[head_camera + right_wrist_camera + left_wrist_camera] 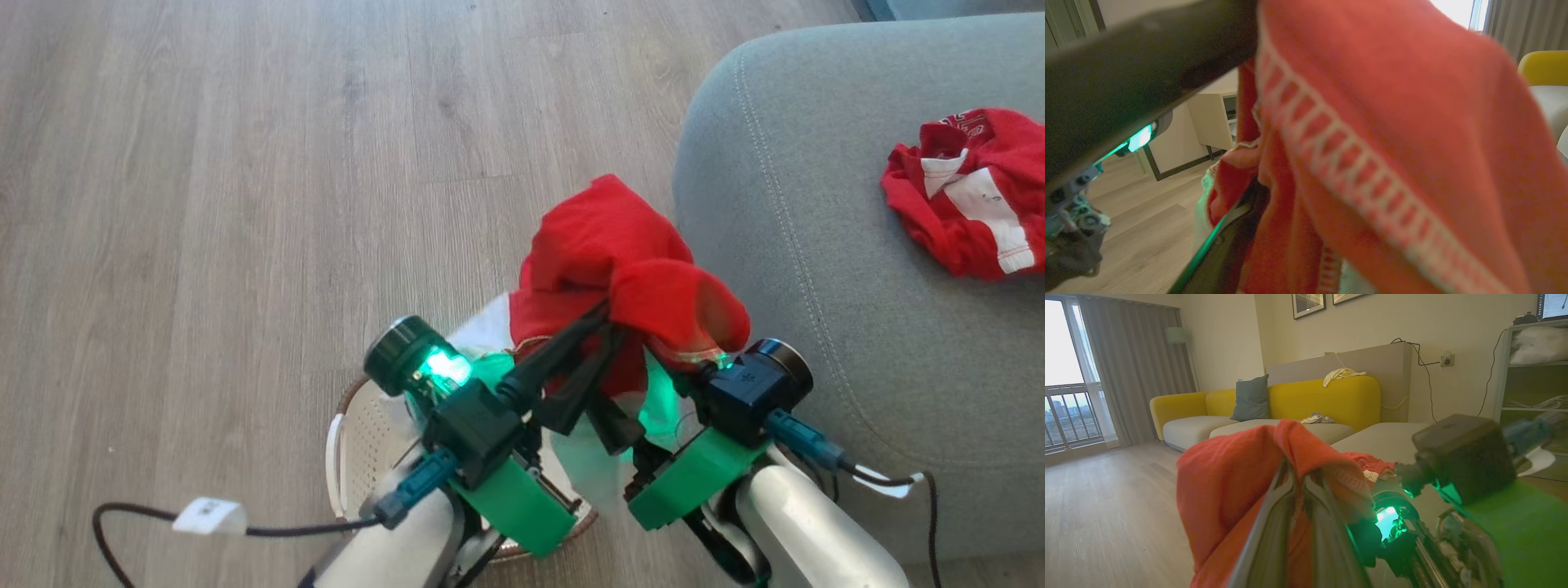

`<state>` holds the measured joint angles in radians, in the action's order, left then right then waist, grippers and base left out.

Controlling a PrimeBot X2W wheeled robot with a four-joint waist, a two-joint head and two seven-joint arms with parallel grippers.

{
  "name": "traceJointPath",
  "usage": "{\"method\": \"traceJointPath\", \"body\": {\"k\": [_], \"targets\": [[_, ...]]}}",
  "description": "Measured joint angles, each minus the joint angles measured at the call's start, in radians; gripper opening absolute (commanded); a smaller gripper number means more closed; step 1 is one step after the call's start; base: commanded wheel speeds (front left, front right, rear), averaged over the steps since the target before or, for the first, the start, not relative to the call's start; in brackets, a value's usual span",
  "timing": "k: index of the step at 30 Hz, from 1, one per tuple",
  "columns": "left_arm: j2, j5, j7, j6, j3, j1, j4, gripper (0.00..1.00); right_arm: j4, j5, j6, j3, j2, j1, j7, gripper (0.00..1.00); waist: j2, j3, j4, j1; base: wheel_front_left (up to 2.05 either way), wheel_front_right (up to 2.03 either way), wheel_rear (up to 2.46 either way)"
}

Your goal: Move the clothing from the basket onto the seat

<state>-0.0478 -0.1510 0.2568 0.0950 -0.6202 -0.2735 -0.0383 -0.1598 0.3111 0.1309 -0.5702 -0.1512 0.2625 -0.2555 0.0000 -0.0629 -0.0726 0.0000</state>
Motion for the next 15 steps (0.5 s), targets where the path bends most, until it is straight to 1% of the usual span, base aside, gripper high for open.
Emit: {"method": "traceJointPath", "body": {"k": [5,6,7,10,15], "targets": [[-0.001,0.000,0.000,0.000,-0.027,0.000,0.016,0.00,-0.031,-0.027,0.000,0.038,0.032,0.013,0.000,1.00,0.0000,0.004,0.005,0.0000,0.00,0.00,0.00],[-0.001,0.000,0.000,-0.001,-0.027,0.000,0.019,0.00,-0.038,-0.029,0.000,0.041,0.035,0.016,0.000,0.38,0.0000,0.005,0.006,0.0000,0.00,0.00,0.00],[-0.001,0.000,0.000,-0.001,-0.027,0.000,0.022,0.00,-0.043,-0.029,0.000,0.046,0.039,0.016,0.000,0.00,0.0000,0.006,0.007,0.0000,0.00,0.00,0.00],[-0.001,0.000,0.000,-0.003,-0.023,0.000,0.028,0.00,-0.045,-0.029,0.000,0.062,0.053,0.015,0.000,0.00,0.0000,0.009,0.008,0.0000,0.00,0.00,0.00],[-0.001,-0.008,0.000,-0.010,0.006,0.004,0.036,0.00,-0.045,-0.029,0.000,0.118,0.063,0.012,0.000,0.00,0.0000,0.015,0.010,0.0000,0.00,0.00,0.00]]}}
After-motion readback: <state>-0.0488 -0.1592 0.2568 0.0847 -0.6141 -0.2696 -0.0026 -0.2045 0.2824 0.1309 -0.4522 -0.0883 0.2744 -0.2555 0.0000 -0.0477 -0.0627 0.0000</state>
